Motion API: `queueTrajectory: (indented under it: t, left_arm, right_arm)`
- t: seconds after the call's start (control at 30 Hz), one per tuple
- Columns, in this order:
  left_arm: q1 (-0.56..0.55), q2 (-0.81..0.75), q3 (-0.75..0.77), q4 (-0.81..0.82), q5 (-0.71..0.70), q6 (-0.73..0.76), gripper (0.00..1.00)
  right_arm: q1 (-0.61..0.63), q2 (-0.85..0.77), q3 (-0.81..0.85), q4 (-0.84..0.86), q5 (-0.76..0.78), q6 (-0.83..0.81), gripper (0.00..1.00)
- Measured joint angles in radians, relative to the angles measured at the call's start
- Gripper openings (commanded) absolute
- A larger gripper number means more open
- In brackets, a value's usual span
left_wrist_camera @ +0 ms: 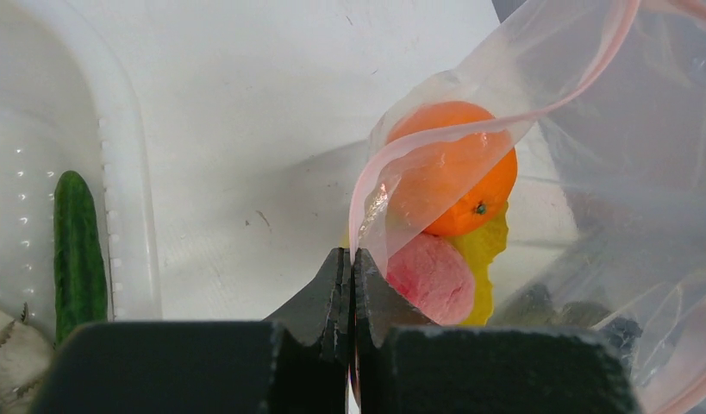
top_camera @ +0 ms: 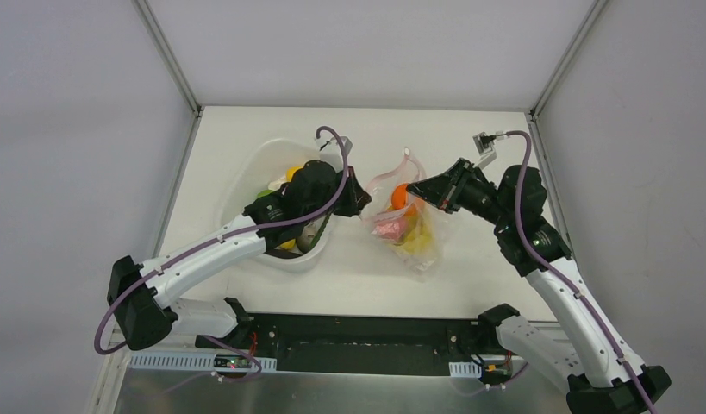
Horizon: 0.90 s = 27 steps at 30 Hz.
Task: Place the food in the zip-top bag and seal the zipper
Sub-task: Adjust the zipper food storage bag at the center of the board, then pick up the fake fruit from the bin.
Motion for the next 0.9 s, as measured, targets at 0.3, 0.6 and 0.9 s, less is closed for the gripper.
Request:
queueTrajectory:
  t: [0.3,0.6,0.9]
  left_arm:
    - [0.000,-0.018,0.001,-0.008,-0.003,0.030,0.65]
    - [0.000,-0.206,-0.011,-0.084,-0.091,0.096,0.81]
    - [0.085,-0.304,-0.035,-0.238,-0.178,0.158,0.99]
  right_arm:
    - [0.000,0.010,-0.002,0.009,-0.047,-0.002,0.02]
    - [0.000,0.018,0.004,-0.071,0.011,-0.047,0.01]
    - [0.000,0.047,-0.002,-0.049,-0.020,-0.007,0.01]
